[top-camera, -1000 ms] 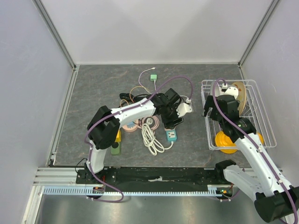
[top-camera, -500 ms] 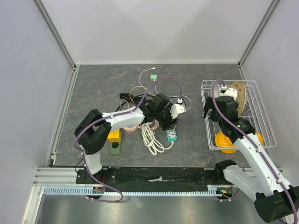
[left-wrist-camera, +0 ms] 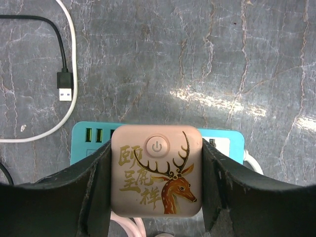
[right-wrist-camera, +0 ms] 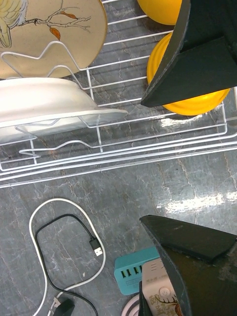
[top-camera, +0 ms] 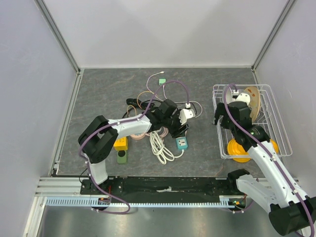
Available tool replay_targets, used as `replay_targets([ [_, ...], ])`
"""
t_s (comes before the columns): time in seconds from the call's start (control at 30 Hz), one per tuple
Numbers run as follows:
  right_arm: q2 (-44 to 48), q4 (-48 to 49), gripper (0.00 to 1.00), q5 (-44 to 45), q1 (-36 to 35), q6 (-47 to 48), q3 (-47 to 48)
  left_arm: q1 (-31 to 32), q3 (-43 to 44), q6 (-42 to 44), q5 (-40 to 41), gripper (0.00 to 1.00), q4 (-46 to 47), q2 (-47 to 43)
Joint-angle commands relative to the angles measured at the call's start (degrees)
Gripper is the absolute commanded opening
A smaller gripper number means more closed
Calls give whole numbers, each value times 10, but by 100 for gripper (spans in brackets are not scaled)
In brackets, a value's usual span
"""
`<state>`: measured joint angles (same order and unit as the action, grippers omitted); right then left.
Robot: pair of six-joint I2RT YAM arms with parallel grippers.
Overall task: Insert the plug
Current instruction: Insert the plug into the socket, then press the plug into the socket.
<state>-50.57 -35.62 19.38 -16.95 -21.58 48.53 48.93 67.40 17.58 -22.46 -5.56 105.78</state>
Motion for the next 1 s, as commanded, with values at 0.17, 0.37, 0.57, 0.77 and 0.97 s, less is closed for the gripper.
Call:
replay_targets([
  [0.17, -12, 37, 98, -49, 3, 25, 22, 9, -78, -57, 48, 83, -105, -49],
  [0.37, -33, 39, 98, -99, 3, 48, 44, 7, -68, -75, 39, 99, -78, -101],
  [0.57, -59, 36, 98, -173, 2, 44, 67, -8, -75, -139, 44, 99, -27, -189],
  [0.77, -106, 31, 98, -196, -46, -4, 85, -88, -128, -267, 117, 99, 41, -328],
  [0.97, -188, 8, 96, -122, -153, -64, 128, -143, -170, -315, 294, 100, 20, -460],
])
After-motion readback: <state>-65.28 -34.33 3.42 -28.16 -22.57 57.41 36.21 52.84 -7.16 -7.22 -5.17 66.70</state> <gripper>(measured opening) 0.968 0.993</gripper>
